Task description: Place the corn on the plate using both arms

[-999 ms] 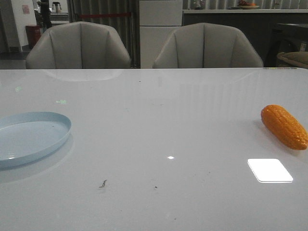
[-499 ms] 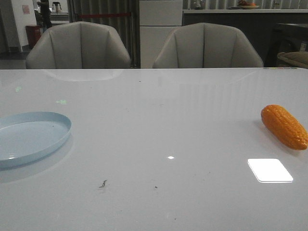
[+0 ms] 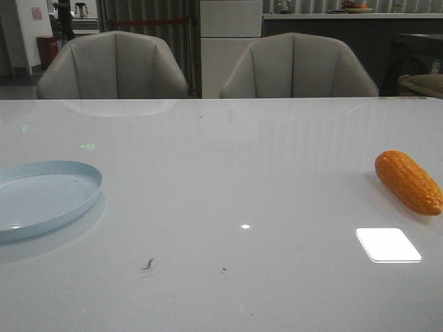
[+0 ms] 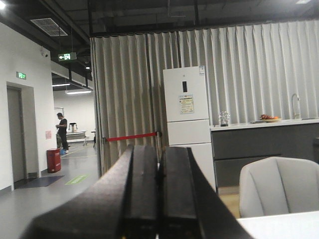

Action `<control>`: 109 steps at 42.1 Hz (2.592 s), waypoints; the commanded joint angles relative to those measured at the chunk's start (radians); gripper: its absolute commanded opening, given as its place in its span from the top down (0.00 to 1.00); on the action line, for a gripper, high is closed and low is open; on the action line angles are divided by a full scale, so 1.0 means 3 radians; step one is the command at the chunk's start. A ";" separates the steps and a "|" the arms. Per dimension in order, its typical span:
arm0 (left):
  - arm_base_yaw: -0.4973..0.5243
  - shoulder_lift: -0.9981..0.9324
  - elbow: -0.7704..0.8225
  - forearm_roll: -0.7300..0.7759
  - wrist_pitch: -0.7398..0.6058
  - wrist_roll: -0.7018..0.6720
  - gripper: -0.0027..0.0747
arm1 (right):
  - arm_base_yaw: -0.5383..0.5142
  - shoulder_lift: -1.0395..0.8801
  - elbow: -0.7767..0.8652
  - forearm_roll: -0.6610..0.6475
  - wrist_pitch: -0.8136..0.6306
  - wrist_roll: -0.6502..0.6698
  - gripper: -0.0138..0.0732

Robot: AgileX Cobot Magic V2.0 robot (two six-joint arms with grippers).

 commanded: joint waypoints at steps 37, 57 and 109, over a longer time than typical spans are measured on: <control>0.0000 0.2722 -0.0922 -0.0154 0.0539 -0.0041 0.43 | -0.0003 0.3122 -0.0909 0.0016 0.0286 -0.0010 0.39; 0.0290 0.3901 -0.1604 -0.0522 0.1243 -0.0124 0.39 | -0.0003 0.3201 -0.0909 0.0020 0.0302 -0.0010 0.29; 0.0346 0.6130 -0.3071 -0.0385 0.2479 -0.0124 0.55 | -0.0003 0.3201 -0.0909 0.0020 0.0309 -0.0010 0.29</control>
